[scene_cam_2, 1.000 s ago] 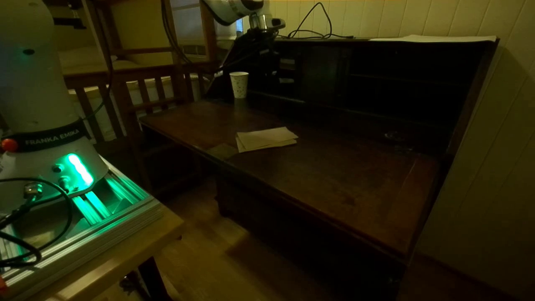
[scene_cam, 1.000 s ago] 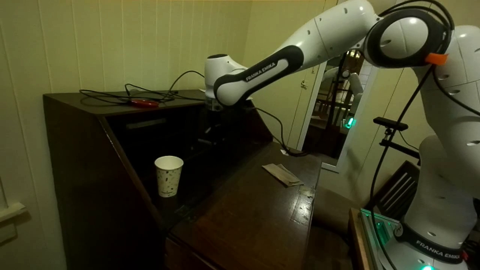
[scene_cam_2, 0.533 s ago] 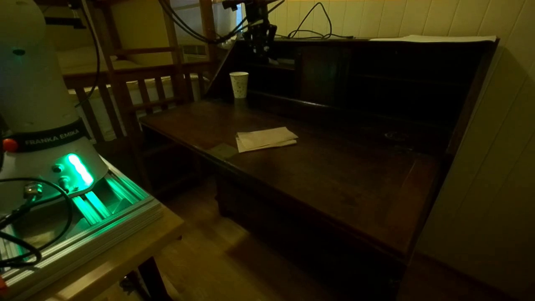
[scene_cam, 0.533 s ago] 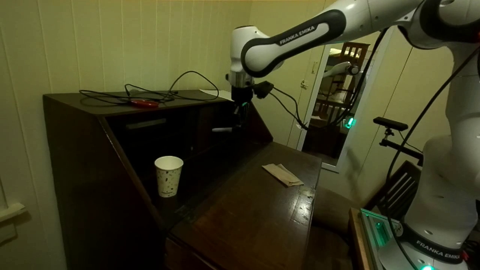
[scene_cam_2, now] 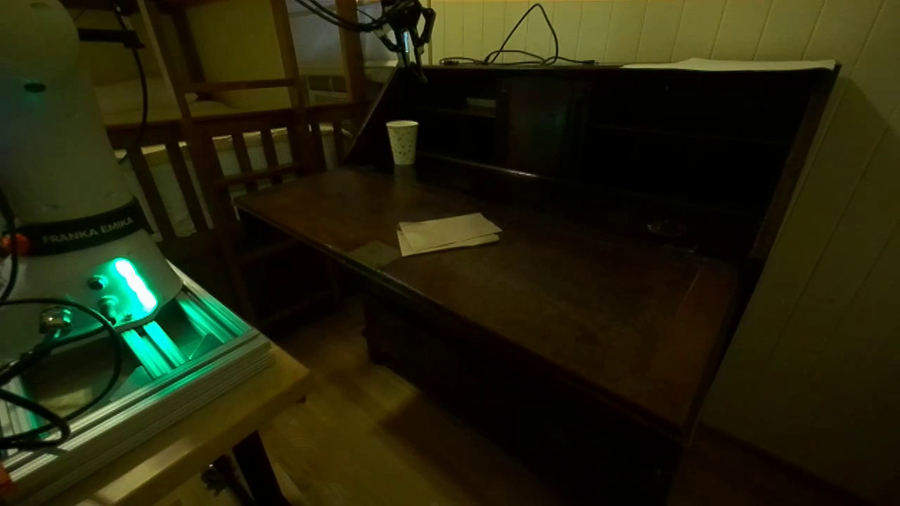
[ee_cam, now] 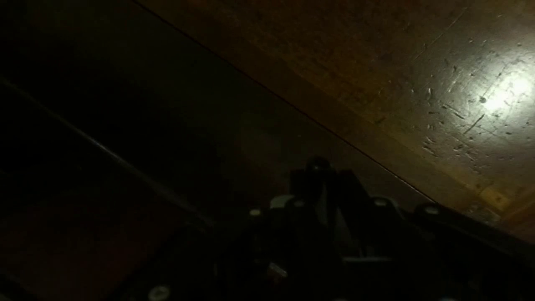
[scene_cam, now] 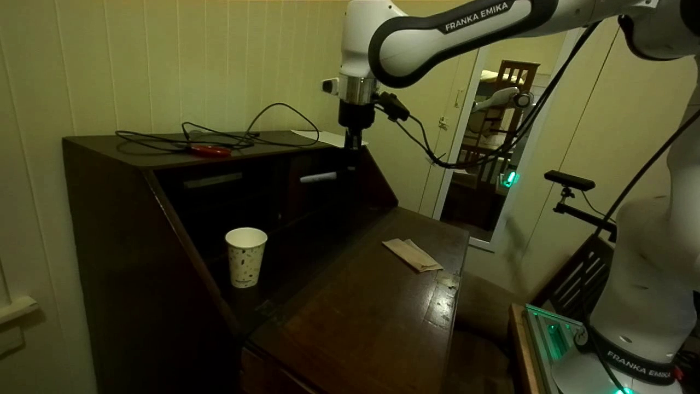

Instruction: Pick up the marker and put it inside the paper cup

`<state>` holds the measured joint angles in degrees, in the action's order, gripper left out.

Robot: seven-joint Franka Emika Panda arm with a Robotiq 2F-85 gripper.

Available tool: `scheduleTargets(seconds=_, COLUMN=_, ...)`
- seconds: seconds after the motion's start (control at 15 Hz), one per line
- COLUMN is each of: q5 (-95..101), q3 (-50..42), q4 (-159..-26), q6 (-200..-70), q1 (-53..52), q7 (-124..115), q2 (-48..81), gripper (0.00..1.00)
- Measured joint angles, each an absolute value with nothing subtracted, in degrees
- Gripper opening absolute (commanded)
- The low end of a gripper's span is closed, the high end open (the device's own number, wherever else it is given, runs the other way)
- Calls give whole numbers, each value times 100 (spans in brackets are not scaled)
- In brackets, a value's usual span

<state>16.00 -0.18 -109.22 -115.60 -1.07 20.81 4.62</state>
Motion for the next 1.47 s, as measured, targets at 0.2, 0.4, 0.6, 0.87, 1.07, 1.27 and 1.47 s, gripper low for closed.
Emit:
scheduleTargets(seconds=0.2, q5=2146, q3=260, q4=-10922, q6=-11345, q1=-348, q7=2120, q2=403, gripper=6)
scheduleTargets(seconds=0.4, q5=2417, q3=382, q4=-10926, q6=-11328, q1=-478, q7=2061, q2=416, gripper=23)
scheduleTargets(seconds=0.6, q5=2417, q3=350, q4=-10926, q6=-11328, q1=-430, q7=2065, q2=416, gripper=6)
scheduleTargets(seconds=0.87, q5=2703, q3=457, q4=-10952, q6=-11268, q1=-495, q7=2741, q2=419, gripper=6)
scheduleTargets(seconds=1.07, q5=2838, q3=616, q4=-10951, q6=-11241, q1=-606, q7=3283, q2=427, gripper=6)
scheduleTargets(seconds=1.27, q5=3226, q3=804, q4=-10936, q6=-11036, q1=-808, q7=3520, q2=518, gripper=6)
scheduleTargets(seconds=1.47, q5=3946, q3=968, q4=-10916, q6=-10878, q1=-1055, q7=3479, q2=766, gripper=23)
